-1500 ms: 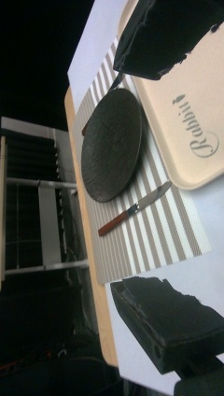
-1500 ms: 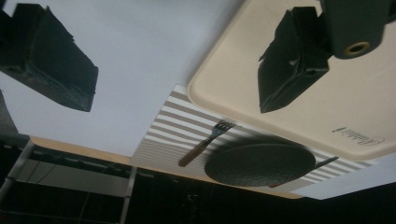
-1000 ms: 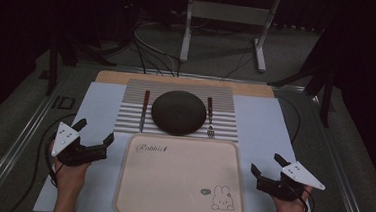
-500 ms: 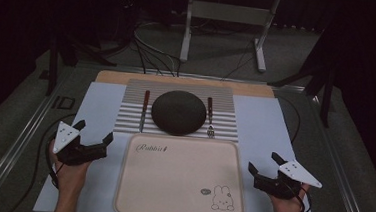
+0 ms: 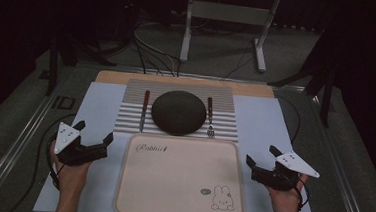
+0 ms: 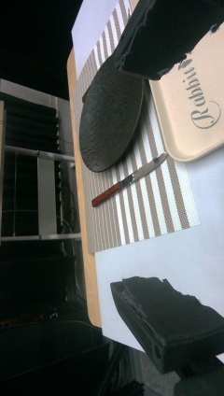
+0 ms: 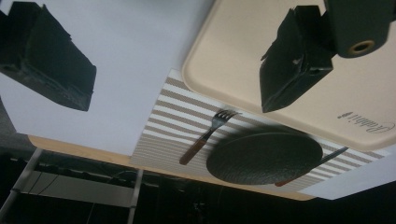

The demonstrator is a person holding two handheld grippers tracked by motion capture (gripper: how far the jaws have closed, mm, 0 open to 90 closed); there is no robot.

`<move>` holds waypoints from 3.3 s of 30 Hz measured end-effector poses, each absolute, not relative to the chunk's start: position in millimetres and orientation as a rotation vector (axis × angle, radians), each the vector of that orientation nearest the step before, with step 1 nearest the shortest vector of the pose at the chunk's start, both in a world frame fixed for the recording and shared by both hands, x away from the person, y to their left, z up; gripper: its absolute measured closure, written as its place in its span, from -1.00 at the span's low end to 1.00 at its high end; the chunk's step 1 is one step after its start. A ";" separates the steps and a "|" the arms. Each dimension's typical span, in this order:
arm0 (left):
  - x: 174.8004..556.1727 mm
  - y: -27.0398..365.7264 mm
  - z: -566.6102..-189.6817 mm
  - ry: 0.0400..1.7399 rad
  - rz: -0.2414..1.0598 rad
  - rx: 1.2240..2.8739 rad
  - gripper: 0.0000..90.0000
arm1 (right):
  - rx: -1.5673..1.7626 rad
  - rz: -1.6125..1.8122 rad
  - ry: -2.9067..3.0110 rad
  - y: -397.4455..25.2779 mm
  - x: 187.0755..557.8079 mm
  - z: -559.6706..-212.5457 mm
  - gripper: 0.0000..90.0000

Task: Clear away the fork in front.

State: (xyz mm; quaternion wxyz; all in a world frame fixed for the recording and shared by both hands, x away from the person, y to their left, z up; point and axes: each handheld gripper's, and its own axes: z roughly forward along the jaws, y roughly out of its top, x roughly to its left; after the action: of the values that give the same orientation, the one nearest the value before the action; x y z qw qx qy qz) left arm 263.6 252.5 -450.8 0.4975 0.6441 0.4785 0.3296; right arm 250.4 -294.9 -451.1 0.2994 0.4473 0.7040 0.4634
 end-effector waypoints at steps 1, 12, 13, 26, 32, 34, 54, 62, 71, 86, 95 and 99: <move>263.6 252.5 -450.8 1.159 0.798 1.559 -1.00 | 1.188 1.230 1.869 -294.9 250.4 -451.1 -0.76; 265.3 249.3 -452.9 1.155 0.799 1.576 -1.00 | 1.219 1.225 1.872 -286.2 263.6 -448.8 -0.76; 265.4 249.1 -453.0 1.155 0.800 1.578 -1.00 | 1.215 1.220 1.878 -284.0 265.9 -448.7 -0.76; 265.7 246.2 -454.0 1.147 0.805 1.589 -1.00 | 1.200 1.221 1.879 -273.0 282.3 -439.7 -0.76; 265.7 245.9 -454.2 1.148 0.809 1.588 -1.00 | 1.196 1.214 1.882 -270.1 288.1 -435.8 -0.76; 265.7 246.0 -454.3 1.148 0.810 1.588 -1.00 | 1.194 1.208 1.885 -268.3 291.5 -434.1 -0.76; 265.5 244.8 -454.5 1.145 0.817 1.594 -1.00 | 1.222 1.194 1.913 -258.5 314.8 -434.3 -0.76; 265.7 244.3 -454.7 1.143 0.817 1.597 -1.00 | 1.231 1.186 1.918 -256.6 321.1 -435.1 -0.76; 265.6 244.1 -454.6 1.144 0.820 1.595 -1.00 | 1.238 1.184 1.914 -255.0 330.5 -431.8 -0.76; 265.5 244.2 -454.7 1.144 0.821 1.597 -1.00 | 1.226 1.167 1.922 -244.6 347.6 -426.1 -0.76; 265.6 244.6 -454.7 1.145 0.821 1.596 -1.00 | 1.222 1.171 1.935 -235.6 357.2 -422.5 -0.76; 265.5 244.6 -454.7 1.144 0.820 1.596 -1.00 | 1.211 1.150 1.948 -230.2 363.6 -421.2 -0.76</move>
State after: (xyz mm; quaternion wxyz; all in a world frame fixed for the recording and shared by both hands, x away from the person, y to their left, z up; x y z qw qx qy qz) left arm 265.5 244.6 -454.7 0.4854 0.6556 0.4700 0.3371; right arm 363.6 -230.2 -421.2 0.2839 0.4524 0.7281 0.4296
